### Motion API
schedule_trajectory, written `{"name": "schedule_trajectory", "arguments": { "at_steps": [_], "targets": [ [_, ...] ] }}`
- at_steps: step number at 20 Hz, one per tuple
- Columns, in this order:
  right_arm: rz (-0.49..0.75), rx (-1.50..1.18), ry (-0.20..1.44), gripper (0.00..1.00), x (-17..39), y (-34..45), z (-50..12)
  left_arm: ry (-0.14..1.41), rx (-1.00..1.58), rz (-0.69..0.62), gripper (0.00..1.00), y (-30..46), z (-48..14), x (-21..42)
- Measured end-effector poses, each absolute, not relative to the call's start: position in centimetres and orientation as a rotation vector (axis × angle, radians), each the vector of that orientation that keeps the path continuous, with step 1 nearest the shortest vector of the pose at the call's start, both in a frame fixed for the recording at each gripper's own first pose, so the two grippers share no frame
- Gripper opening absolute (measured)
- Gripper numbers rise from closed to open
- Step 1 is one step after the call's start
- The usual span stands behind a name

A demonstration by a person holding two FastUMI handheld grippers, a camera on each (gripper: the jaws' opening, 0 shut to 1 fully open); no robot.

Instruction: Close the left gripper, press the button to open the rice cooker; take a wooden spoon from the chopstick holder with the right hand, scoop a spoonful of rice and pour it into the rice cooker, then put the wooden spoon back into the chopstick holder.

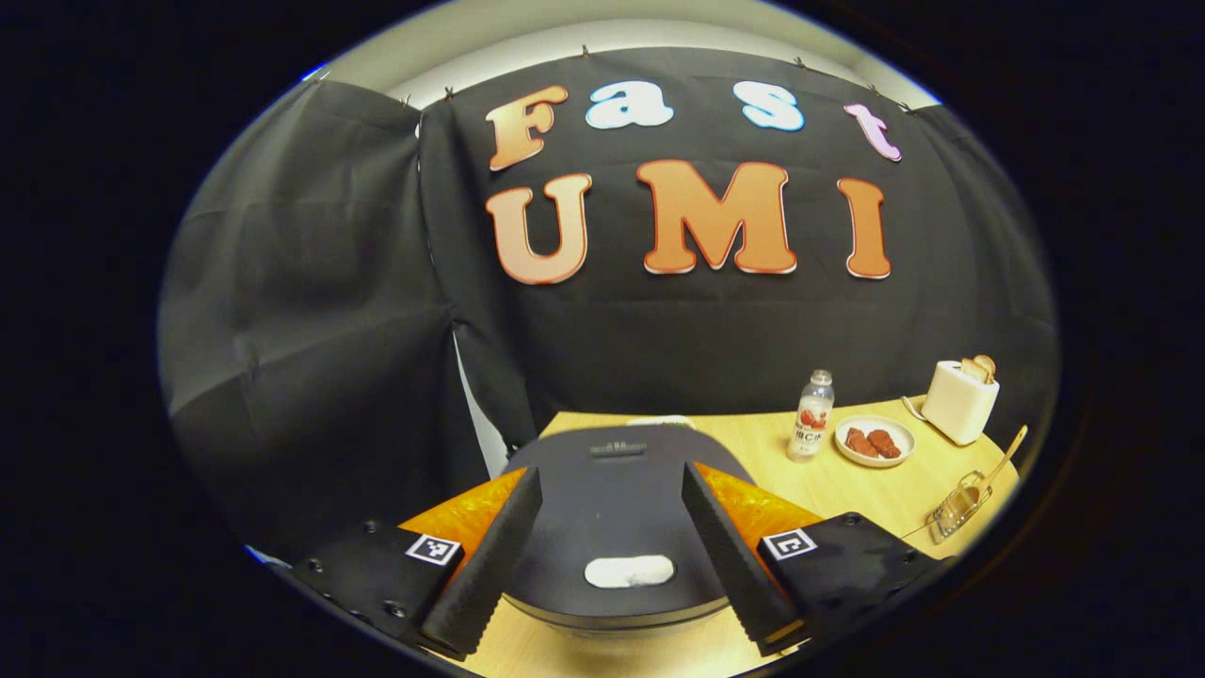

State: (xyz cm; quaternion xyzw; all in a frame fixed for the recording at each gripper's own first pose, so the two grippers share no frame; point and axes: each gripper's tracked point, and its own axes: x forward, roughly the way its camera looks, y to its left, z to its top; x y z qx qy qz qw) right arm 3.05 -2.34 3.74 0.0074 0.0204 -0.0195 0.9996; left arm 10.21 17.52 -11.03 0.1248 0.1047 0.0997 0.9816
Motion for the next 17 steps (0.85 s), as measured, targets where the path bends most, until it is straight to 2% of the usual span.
{"name": "schedule_trajectory", "arguments": {
  "at_steps": [3, 6, 8, 9, 14, 17],
  "targets": [
    [-0.031, 0.002, 0.032, 0.94, 3.2, -2.2, 4.0, 0.133, 0.19, 0.16, 0.94, 15.0, -3.7, 9.5],
    [-0.024, -0.013, 0.018, 0.94, 3.2, -2.0, 4.6, 0.086, 0.158, 0.107, 1.0, 12.4, 2.9, 7.5],
    [-0.024, -0.028, 0.0, 0.94, 3.2, -2.1, 5.3, 0.055, 0.169, 0.081, 0.94, 11.1, 6.8, 6.4],
    [-0.025, -0.036, -0.009, 0.94, 3.2, -2.2, 5.5, 0.041, 0.174, 0.072, 0.94, 10.6, 8.6, 5.9],
    [-0.023, -0.086, -0.045, 0.94, 2.9, -2.4, 6.9, -0.039, 0.214, 0.07, 0.98, 9.6, 15.1, 4.0],
    [-0.028, -0.111, -0.058, 0.94, 2.8, -2.8, 7.1, -0.059, 0.199, 0.071, 1.0, 9.5, 15.2, 3.2]
  ]
}}
